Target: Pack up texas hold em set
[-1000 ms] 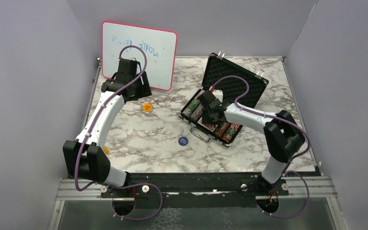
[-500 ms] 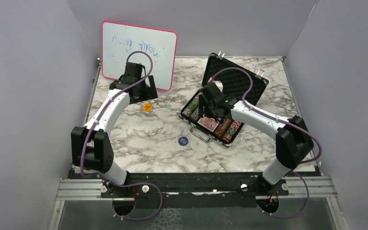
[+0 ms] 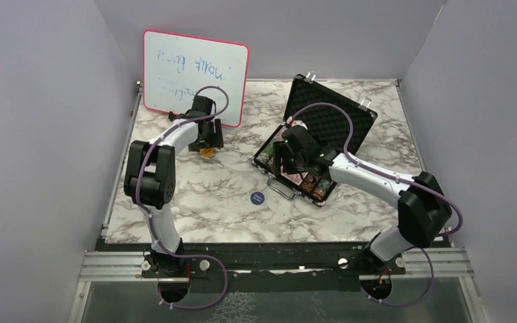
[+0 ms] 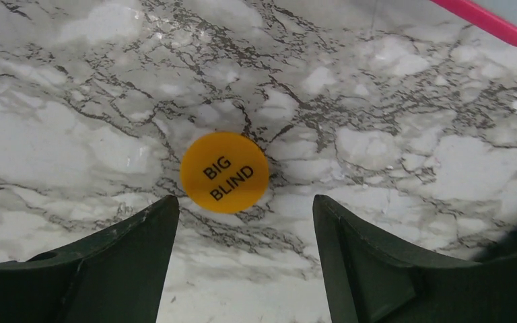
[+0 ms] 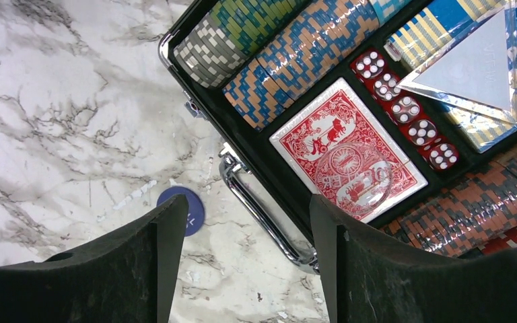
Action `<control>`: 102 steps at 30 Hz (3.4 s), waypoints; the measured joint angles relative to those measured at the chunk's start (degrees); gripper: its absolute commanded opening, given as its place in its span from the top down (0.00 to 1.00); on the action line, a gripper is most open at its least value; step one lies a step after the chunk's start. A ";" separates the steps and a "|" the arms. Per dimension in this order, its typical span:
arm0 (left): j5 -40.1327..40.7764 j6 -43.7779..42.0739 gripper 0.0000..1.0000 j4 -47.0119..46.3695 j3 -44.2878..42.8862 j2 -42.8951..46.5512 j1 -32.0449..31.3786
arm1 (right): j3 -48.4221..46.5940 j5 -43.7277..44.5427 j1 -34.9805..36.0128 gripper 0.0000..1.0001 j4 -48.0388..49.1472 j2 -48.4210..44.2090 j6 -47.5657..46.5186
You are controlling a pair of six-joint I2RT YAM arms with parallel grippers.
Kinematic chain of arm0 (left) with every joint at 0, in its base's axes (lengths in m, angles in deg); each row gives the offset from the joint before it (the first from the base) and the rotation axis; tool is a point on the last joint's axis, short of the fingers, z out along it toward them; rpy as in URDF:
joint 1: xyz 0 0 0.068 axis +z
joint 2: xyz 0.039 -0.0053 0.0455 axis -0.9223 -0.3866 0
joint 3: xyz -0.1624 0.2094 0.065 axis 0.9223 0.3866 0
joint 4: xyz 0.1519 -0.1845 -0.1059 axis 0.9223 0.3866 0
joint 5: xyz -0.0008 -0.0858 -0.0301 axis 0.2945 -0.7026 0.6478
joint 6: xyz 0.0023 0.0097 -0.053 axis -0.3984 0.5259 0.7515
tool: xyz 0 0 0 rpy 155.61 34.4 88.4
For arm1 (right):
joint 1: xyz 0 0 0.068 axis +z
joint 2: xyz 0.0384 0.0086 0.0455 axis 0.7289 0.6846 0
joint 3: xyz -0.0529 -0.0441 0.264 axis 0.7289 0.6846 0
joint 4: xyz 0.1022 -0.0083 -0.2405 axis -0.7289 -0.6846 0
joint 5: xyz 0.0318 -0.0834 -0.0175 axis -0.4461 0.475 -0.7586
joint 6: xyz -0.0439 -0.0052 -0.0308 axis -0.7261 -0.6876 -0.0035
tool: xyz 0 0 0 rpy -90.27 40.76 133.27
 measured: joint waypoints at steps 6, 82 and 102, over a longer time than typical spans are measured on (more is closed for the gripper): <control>2.84 0.02 0.25 0.24 -3.56 -5.55 0.00 | 1.40 -0.35 0.00 0.32 3.63 -1.49 -0.15; -22.58 -3.39 0.48 -6.49 -10.75 -7.69 -32.92 | 12.83 24.22 -6.03 0.37 -20.33 -28.13 33.18; -21.97 -5.35 0.32 -4.76 -12.55 -8.81 -32.44 | 11.06 19.12 -6.03 0.32 -15.82 -24.28 26.49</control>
